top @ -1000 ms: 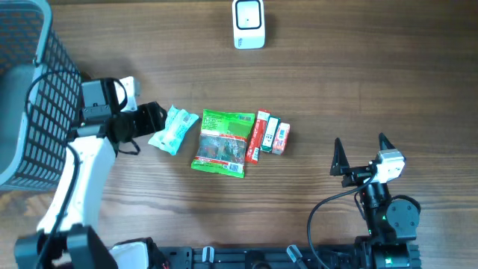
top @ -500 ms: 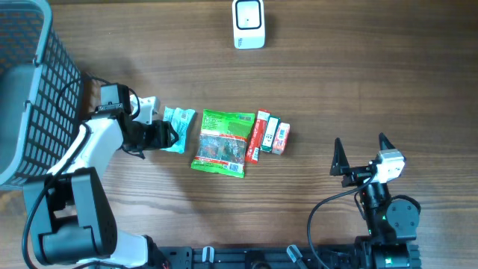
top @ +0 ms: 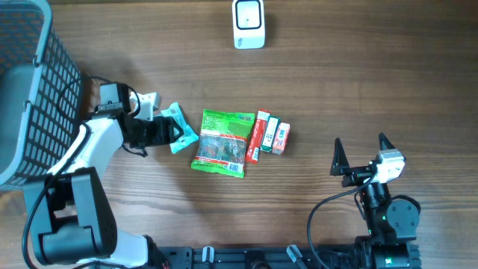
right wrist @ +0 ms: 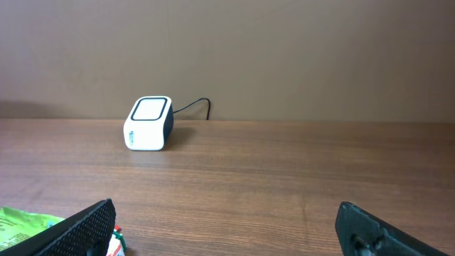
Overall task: Scan the item barcode
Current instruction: 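Regrasp the wipes pack with the left gripper and lift it, then raise the wipes pack to centre and bring the right gripper toward it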
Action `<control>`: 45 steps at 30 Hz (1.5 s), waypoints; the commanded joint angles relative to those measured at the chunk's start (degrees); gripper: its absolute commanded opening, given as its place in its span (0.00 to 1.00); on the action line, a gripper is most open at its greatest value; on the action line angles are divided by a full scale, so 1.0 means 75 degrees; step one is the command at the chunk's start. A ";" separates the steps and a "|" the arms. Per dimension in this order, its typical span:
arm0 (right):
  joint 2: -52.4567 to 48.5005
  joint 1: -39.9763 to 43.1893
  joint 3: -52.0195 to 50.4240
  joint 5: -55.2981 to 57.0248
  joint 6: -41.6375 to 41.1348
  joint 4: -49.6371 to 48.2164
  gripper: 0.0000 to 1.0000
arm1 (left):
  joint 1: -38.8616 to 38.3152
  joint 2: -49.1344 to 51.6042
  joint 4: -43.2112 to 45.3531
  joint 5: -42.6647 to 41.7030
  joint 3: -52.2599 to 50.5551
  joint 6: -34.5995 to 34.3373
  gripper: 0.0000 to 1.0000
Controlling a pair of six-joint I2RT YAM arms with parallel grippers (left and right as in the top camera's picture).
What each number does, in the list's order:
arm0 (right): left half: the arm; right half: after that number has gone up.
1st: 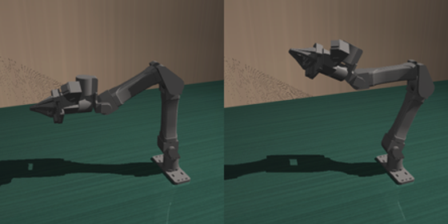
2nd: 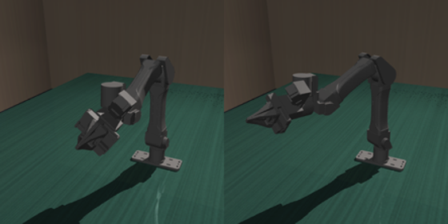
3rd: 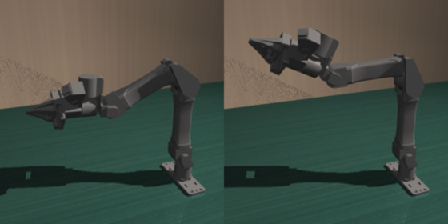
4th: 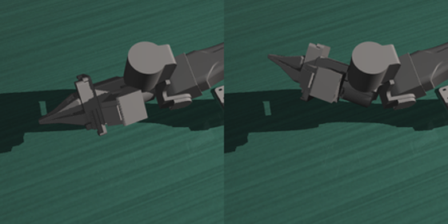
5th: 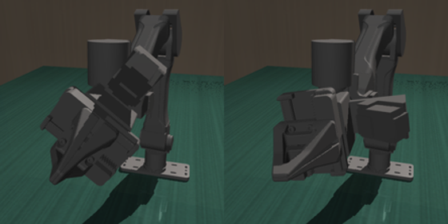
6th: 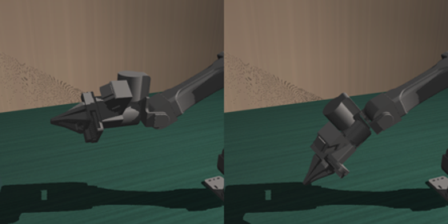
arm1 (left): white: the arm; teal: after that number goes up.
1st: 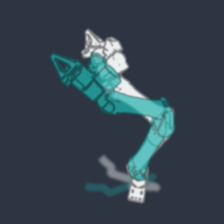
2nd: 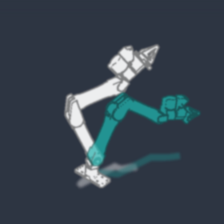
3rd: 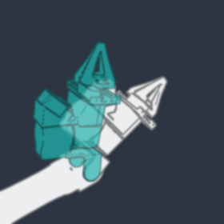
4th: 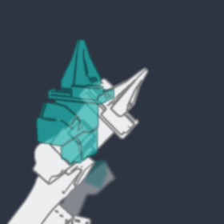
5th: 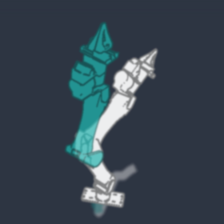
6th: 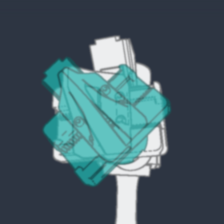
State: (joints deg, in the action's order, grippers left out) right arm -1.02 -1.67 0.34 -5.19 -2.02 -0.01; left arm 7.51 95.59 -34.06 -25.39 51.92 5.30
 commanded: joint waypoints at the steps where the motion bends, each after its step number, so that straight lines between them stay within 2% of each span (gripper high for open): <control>1: 0.0029 0.0026 -0.0006 -0.0117 0.0064 -0.0044 1.00 | -0.0044 0.0058 0.0032 -0.0009 -0.0099 -0.0772 0.77; 7: 0.0029 0.0026 -0.0006 -0.0117 0.0067 -0.0044 1.00 | -0.0044 0.0058 0.0682 -0.0012 -0.0641 -0.1993 0.76; 11: 0.0029 0.0026 -0.0006 -0.0117 0.0067 -0.0044 1.00 | -0.0044 0.0058 0.1061 -0.0012 -0.0868 -0.2594 0.69; 24: 0.0029 0.0026 -0.0006 -0.0117 0.0067 -0.0044 1.00 | -0.0291 0.0058 0.1900 0.0003 -0.1510 -0.3034 0.63; 25: 0.0029 0.0026 -0.0006 -0.0117 0.0064 -0.0044 1.00 | -0.0297 0.0058 0.1947 0.0079 -0.1574 -0.3034 0.54; 26: 0.0029 0.0026 -0.0006 -0.0117 0.0067 -0.0047 1.00 | -0.0300 0.0058 0.1944 0.0446 -0.1658 -0.3031 0.28; 29: 0.0029 0.0026 -0.0006 -0.0117 0.0064 -0.0044 1.00 | -0.0300 0.0058 0.1920 0.0595 -0.1682 -0.3019 0.16; 33: 0.0029 0.0026 -0.0006 -0.0117 0.0067 -0.0044 1.00 | -0.0189 -0.0315 0.1982 0.0090 -0.1451 -0.2935 0.11; 38: 0.0029 0.0026 -0.0006 -0.0117 0.0067 -0.0044 1.00 | -0.0067 -0.1813 0.1510 -0.0621 -0.0755 -0.2932 0.04; 42: 0.0029 0.0026 -0.0006 -0.0117 0.0064 -0.0044 1.00 | -0.0309 -0.3281 0.0790 -0.1422 -0.0530 -0.1897 0.04; 45: 0.0029 0.0026 -0.0006 -0.0117 0.0067 -0.0044 1.00 | -0.0361 -0.3710 0.0373 -0.2675 -0.0498 -0.1268 0.04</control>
State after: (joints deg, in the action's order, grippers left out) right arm -1.02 -1.67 0.36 -5.17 -2.02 -0.03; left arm 5.56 71.18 -28.93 -32.93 47.27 -12.21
